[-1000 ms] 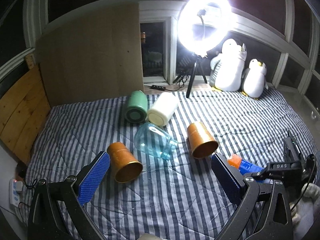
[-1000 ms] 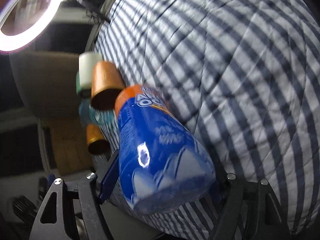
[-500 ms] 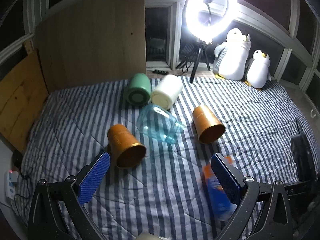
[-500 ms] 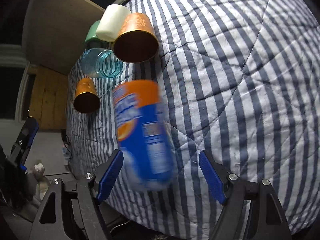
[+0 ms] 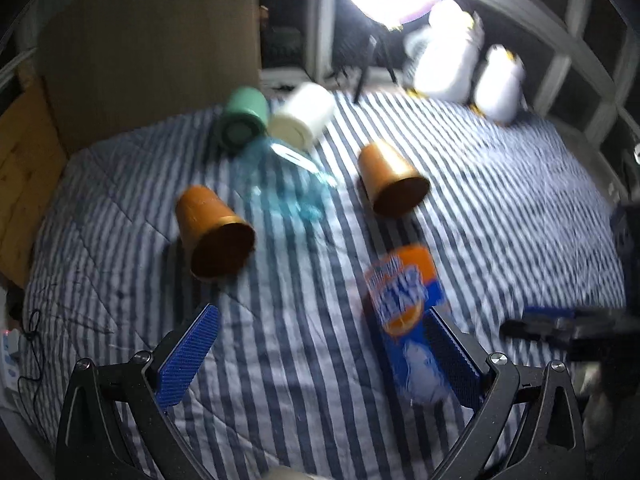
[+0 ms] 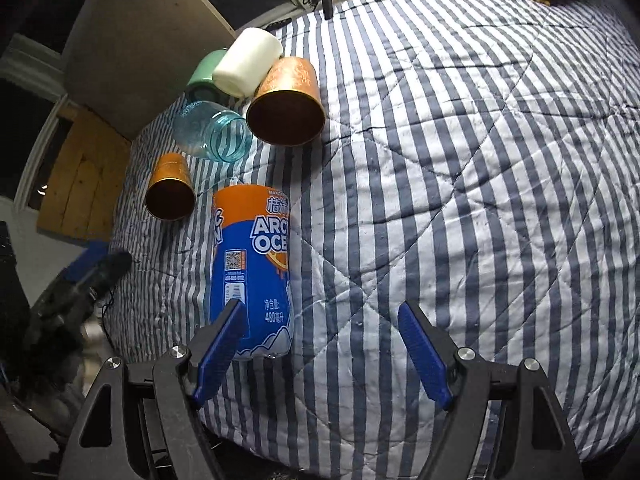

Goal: Flip cup upside down
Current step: 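Lay the bottle on its side on the bedspread and open the right gripper, then move the left gripper onto the lying bottle and close it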

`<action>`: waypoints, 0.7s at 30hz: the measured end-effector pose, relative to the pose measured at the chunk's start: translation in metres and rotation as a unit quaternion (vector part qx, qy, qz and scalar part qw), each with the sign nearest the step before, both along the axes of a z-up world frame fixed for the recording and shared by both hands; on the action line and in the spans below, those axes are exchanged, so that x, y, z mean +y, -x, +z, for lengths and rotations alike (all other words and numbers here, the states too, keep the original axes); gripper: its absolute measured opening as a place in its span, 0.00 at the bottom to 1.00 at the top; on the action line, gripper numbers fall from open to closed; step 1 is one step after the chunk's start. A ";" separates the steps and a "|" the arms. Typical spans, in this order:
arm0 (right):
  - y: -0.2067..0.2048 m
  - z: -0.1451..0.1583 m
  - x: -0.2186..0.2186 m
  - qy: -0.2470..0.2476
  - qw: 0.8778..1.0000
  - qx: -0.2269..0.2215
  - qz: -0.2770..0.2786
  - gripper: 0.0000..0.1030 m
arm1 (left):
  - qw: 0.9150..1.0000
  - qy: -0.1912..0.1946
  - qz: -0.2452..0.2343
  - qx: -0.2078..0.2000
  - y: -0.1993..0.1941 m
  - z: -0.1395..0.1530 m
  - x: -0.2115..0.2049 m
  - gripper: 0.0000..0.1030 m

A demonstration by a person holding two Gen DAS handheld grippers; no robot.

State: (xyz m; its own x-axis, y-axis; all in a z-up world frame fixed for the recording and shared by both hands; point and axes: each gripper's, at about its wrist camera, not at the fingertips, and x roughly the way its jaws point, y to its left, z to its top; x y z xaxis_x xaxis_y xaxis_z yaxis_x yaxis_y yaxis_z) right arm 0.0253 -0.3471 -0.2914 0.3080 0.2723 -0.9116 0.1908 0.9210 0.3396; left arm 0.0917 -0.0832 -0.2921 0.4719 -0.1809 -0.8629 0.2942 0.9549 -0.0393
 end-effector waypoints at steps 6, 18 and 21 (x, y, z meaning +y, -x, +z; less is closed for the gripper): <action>0.007 -0.001 -0.014 -0.004 1.000 0.002 -0.007 0.73 | 0.995 -0.039 -0.085 0.046 0.014 -0.022 -0.023 0.99; 0.023 0.015 -0.049 0.008 1.000 -0.023 0.001 0.73 | 0.993 -0.008 -0.043 0.113 0.004 -0.031 -0.054 0.99; 0.022 0.026 -0.056 0.024 0.999 -0.034 0.028 0.73 | 0.993 0.008 -0.016 0.118 0.003 -0.029 -0.055 0.99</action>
